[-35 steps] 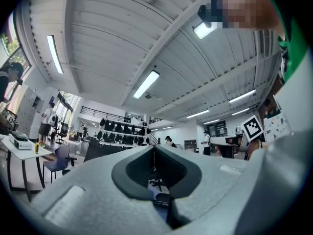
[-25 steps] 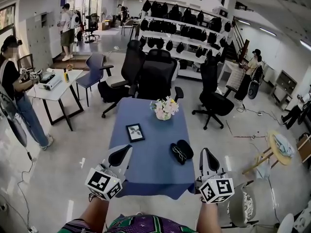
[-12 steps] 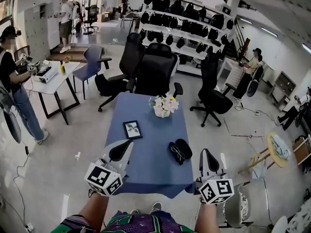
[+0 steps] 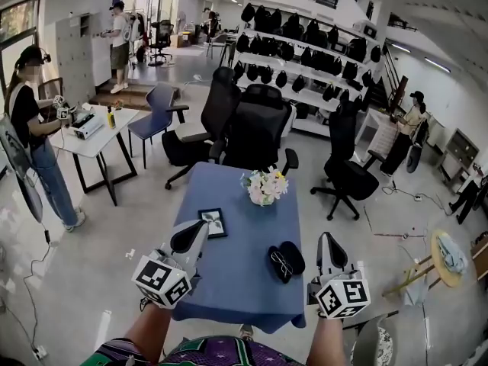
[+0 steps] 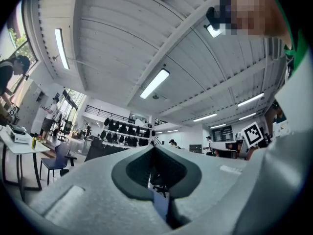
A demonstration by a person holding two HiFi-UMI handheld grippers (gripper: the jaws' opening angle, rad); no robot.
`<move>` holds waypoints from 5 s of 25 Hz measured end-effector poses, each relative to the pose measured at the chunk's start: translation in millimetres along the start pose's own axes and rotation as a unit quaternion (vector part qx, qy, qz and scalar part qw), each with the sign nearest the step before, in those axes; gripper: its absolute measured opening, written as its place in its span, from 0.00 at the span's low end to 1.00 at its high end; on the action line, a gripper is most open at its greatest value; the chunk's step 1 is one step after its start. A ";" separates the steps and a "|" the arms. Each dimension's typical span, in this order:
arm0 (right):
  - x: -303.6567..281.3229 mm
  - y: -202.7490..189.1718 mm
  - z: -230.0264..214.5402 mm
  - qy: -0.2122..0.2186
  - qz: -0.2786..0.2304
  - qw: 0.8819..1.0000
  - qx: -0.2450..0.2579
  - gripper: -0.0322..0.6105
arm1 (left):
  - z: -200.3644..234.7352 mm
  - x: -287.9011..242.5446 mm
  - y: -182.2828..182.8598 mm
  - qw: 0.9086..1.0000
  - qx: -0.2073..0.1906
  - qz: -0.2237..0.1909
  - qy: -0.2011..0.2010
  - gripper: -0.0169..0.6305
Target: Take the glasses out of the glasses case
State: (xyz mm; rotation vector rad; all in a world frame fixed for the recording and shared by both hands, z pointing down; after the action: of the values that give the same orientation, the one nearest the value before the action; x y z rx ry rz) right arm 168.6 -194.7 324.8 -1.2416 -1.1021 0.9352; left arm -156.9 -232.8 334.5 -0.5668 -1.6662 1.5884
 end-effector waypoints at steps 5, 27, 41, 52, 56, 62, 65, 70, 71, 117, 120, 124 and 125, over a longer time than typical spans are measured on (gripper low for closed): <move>-19.5 -2.0 -24.6 0.002 0.007 1.000 0.007 0.05 | 0.8 -26.3 6.6 1.000 -0.008 -0.014 0.014 0.05; -33.8 -89.6 -67.8 0.012 0.138 0.990 0.031 0.17 | -40.5 -74.6 -41.5 0.999 0.000 0.025 -0.043 0.05; -59.5 -189.6 -93.1 0.062 0.273 0.959 0.039 0.17 | -52.1 -107.7 -63.2 0.999 0.001 0.042 -0.032 0.05; -80.3 -272.9 -106.2 0.115 0.345 0.930 0.042 0.17 | -57.5 -130.2 -86.0 0.998 -0.001 0.063 0.007 0.05; -81.7 -295.6 -101.9 0.130 0.361 0.922 0.055 0.17 | -65.1 -138.3 -94.6 0.997 -0.002 0.075 0.002 0.05; -76.1 -333.6 -102.8 0.134 0.389 0.910 0.051 0.17 | -70.6 -143.8 -107.1 0.996 -0.002 0.090 0.005 0.05; -78.8 -348.9 -102.5 0.140 0.397 0.906 0.045 0.17 | -72.7 -145.5 -115.1 0.995 -0.008 0.102 0.010 0.05; -86.9 -370.2 -103.7 0.144 0.412 0.899 0.040 0.17 | -77.0 -150.0 -119.0 0.994 -0.014 0.110 0.016 0.05; -88.6 -373.4 -103.1 0.146 0.414 0.897 0.039 0.17 | -76.8 -150.8 -119.2 0.994 -0.016 0.111 0.017 0.05; -97.8 -394.9 -98.2 0.135 0.486 0.861 0.073 0.06 | -69.9 -145.6 -114.2 0.993 -0.012 0.115 0.023 0.05; -97.6 -393.4 -101.2 0.133 0.482 0.864 0.065 0.06 | -70.2 -148.9 -113.7 0.993 -0.010 0.116 0.024 0.05; -99.3 -386.5 -105.7 0.127 0.469 0.872 0.055 0.06 | -76.2 -155.8 -114.0 0.993 -0.010 0.117 0.020 0.05; -99.2 -384.8 -106.3 0.125 0.467 0.874 0.054 0.06 | -78.1 -157.0 -114.1 0.993 -0.011 0.117 0.017 0.05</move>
State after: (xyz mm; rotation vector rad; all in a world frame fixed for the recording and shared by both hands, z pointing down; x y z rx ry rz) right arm 234.2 -360.3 695.5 -1.7715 -0.1752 1.4599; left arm 20.3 -316.2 407.9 -0.8208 -1.6409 1.7169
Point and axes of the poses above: the fingertips, and each gripper's own axes: x backward along the fingers, z to its left, y out of its top, the point moved 6 cm from there along x, backward along the fingers, and after that the axes turned 1 degree about -x, right-handed, at the moved point
